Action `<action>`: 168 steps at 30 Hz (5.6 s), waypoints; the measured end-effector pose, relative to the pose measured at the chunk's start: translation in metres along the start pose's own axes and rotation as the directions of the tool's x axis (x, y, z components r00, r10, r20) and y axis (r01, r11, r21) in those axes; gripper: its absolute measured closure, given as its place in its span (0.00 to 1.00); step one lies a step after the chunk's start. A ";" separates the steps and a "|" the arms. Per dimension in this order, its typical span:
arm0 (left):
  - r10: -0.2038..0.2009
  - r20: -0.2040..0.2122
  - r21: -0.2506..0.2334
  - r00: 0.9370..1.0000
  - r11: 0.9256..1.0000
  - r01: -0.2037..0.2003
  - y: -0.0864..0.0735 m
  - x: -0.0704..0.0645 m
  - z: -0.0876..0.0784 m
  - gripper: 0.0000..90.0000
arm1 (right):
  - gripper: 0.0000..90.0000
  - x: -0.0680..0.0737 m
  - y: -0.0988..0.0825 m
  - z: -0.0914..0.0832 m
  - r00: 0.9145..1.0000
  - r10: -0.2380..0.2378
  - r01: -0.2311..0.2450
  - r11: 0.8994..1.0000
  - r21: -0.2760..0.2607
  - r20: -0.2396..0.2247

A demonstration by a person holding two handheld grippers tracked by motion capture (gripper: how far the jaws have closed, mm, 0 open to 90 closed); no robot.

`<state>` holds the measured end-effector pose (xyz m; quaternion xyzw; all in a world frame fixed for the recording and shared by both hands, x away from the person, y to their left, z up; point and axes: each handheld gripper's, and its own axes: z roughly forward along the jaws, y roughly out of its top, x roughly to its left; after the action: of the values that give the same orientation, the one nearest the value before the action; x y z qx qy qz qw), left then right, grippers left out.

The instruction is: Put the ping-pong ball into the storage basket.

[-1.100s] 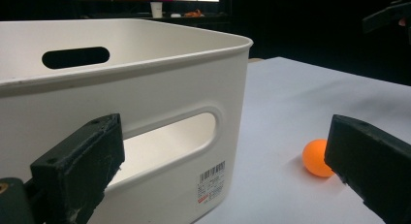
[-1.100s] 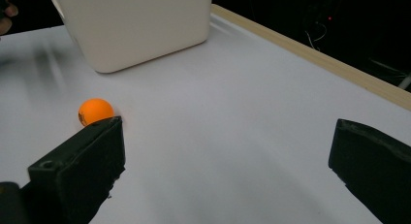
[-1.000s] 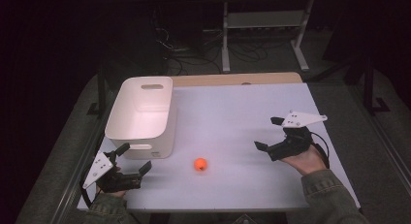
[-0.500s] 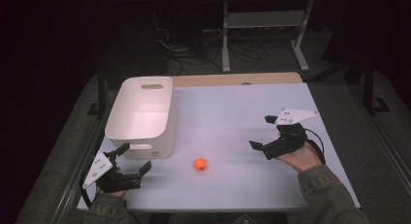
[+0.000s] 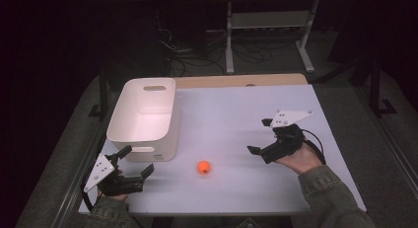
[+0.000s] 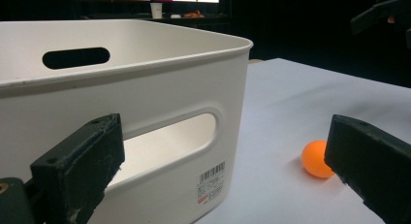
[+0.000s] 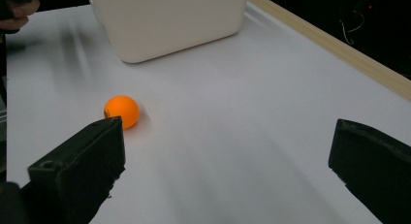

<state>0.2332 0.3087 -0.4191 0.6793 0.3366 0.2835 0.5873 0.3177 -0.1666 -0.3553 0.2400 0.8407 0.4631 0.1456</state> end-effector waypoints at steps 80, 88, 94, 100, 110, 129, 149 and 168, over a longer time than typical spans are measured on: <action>0.000 0.000 0.000 1.000 1.000 0.000 0.000 0.001 0.000 0.00 | 0.00 0.019 0.041 0.082 0.967 -0.053 0.109 0.971 0.215 -0.251; -0.002 0.000 -0.004 1.000 1.000 0.002 0.000 0.001 0.000 0.00 | 0.00 0.023 0.046 0.095 0.954 -0.059 0.133 0.962 0.239 -0.293; -0.004 -0.004 -0.008 1.000 1.000 0.004 0.001 0.001 -0.001 0.00 | 0.00 0.026 0.048 0.106 0.947 -0.066 0.150 0.956 0.253 -0.314; -0.004 -0.001 -0.007 1.000 1.000 0.004 0.000 0.001 -0.001 0.00 | 0.00 0.030 0.049 0.114 0.941 -0.066 0.160 0.951 0.265 -0.331; -0.003 -0.001 -0.006 1.000 1.000 0.003 0.000 0.001 -0.001 0.00 | 0.00 0.034 0.049 0.124 0.934 -0.078 0.183 0.942 0.281 -0.349; -0.010 -0.006 -0.008 1.000 1.000 0.010 0.000 0.003 -0.002 0.00 | 0.00 0.044 0.048 0.138 0.922 -0.086 0.208 0.932 0.297 -0.378; 0.002 -0.001 -0.006 1.000 1.000 -0.002 0.001 0.002 -0.002 0.00 | 0.00 0.051 0.044 0.158 0.909 -0.088 0.236 0.915 0.327 -0.408; 0.005 0.000 -0.005 1.000 1.000 -0.005 0.001 0.001 -0.002 0.00 | 0.08 0.056 0.040 0.169 0.889 -0.089 0.268 0.896 0.354 -0.449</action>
<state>0.2327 0.3106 -0.4181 0.6787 0.3342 0.2858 0.5882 0.3601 0.0016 -0.4123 0.0790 0.9484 0.3030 -0.0497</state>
